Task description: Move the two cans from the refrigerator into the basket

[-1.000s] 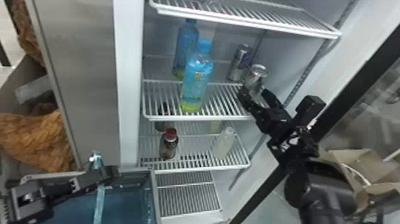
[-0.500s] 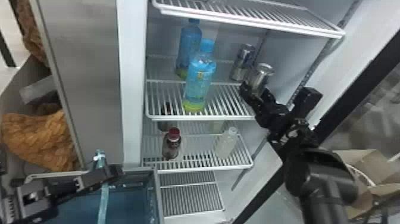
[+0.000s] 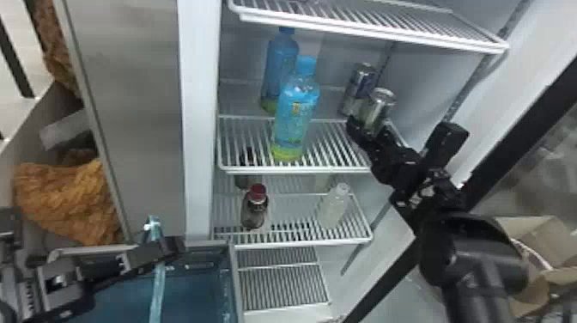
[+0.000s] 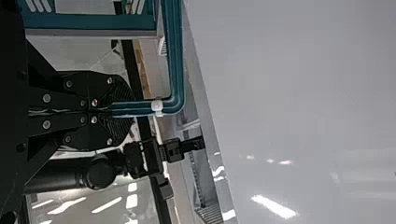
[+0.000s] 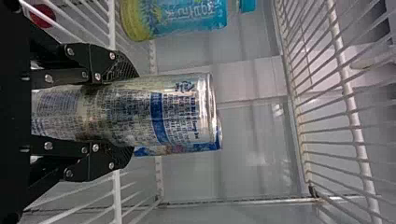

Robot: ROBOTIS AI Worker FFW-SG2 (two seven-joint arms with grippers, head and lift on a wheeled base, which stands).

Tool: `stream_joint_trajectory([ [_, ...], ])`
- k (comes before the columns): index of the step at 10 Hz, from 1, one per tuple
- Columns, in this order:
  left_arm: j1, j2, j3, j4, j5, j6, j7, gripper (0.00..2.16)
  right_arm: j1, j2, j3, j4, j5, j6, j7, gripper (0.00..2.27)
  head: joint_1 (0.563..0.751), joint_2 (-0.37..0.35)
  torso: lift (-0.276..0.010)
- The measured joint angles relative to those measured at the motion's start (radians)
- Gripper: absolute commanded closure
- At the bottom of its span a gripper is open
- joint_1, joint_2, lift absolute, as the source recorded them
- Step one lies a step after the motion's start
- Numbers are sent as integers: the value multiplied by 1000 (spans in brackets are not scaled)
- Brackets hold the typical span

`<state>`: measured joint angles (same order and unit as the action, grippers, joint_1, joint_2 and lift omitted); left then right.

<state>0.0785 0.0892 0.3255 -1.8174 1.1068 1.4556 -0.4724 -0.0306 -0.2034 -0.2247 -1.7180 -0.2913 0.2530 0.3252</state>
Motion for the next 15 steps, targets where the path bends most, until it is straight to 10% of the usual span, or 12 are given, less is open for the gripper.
stream_joint_trajectory([
  [15,26,6,7,0,10,0,0,1197,549,22,-78,-593,-116,235,82,1259,695,-243,-35],
])
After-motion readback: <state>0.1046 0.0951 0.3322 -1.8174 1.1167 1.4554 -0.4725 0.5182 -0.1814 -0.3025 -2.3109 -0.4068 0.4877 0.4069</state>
